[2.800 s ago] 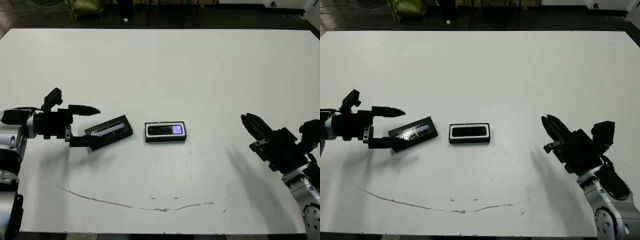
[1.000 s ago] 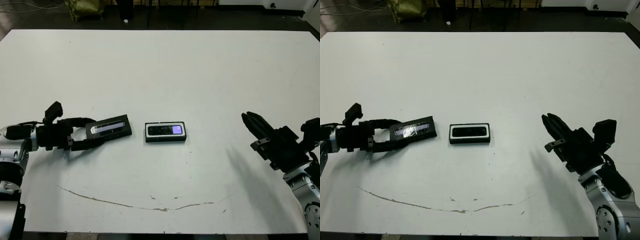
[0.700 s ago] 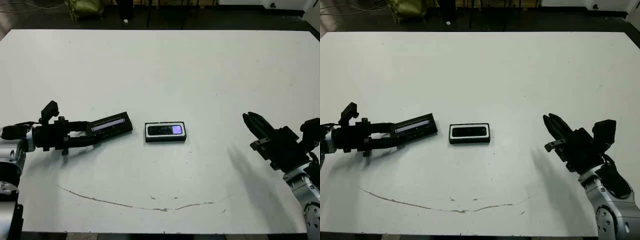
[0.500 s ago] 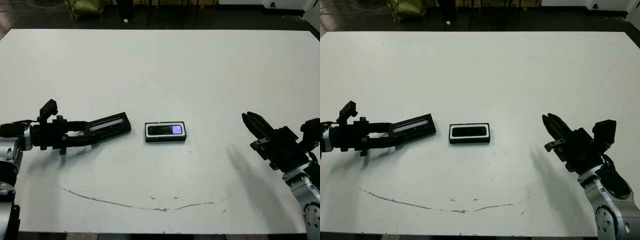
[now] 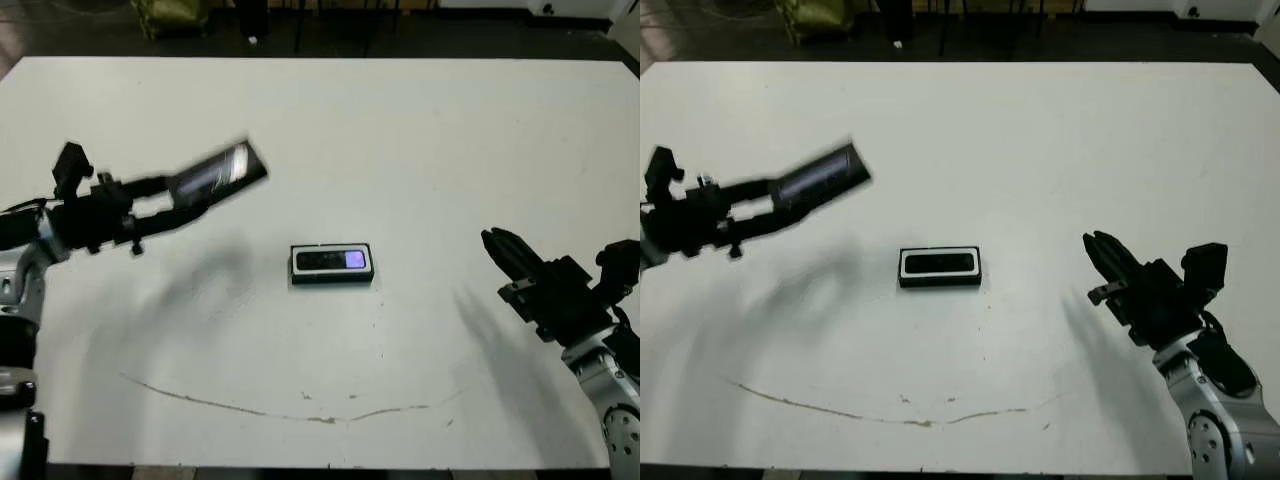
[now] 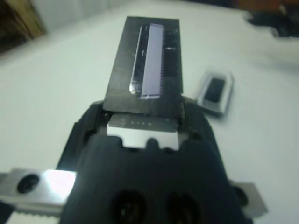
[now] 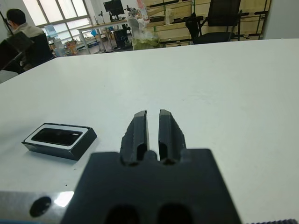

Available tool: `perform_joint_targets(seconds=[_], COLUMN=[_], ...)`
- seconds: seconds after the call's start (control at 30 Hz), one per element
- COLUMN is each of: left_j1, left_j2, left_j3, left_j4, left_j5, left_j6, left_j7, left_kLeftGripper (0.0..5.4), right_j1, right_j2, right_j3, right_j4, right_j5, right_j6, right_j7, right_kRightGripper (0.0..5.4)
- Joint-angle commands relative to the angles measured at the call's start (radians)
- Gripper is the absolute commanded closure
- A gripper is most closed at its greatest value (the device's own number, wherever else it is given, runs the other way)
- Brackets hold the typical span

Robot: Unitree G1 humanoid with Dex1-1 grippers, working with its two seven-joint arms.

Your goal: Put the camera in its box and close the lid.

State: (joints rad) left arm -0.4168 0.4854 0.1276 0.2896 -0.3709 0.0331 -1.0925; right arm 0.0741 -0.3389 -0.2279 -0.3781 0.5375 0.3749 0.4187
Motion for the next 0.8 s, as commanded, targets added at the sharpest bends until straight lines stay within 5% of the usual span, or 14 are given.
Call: perform_joint_targets(seconds=[0.03, 0.8], left_j1=[0.027, -0.183], left_j2=[-0.008, -0.025], left_j3=[-0.048, -0.235], left_j4=[-0.029, 0.332], left_j5=[0.029, 0.177], left_j6=[0.012, -0.062], left_j7=[0.021, -0.118], left_kLeftGripper=[3.33, 3.33], right_j1=[0.012, 0.019], right_j2=[0.002, 0.005], right_j3=[0.007, 0.02], right_j4=[0.012, 0.005], right_j5=[-0.01, -0.033], right_j6=[-0.005, -0.007], right_j7=[0.004, -0.005], right_kRightGripper=[5.4, 5.4])
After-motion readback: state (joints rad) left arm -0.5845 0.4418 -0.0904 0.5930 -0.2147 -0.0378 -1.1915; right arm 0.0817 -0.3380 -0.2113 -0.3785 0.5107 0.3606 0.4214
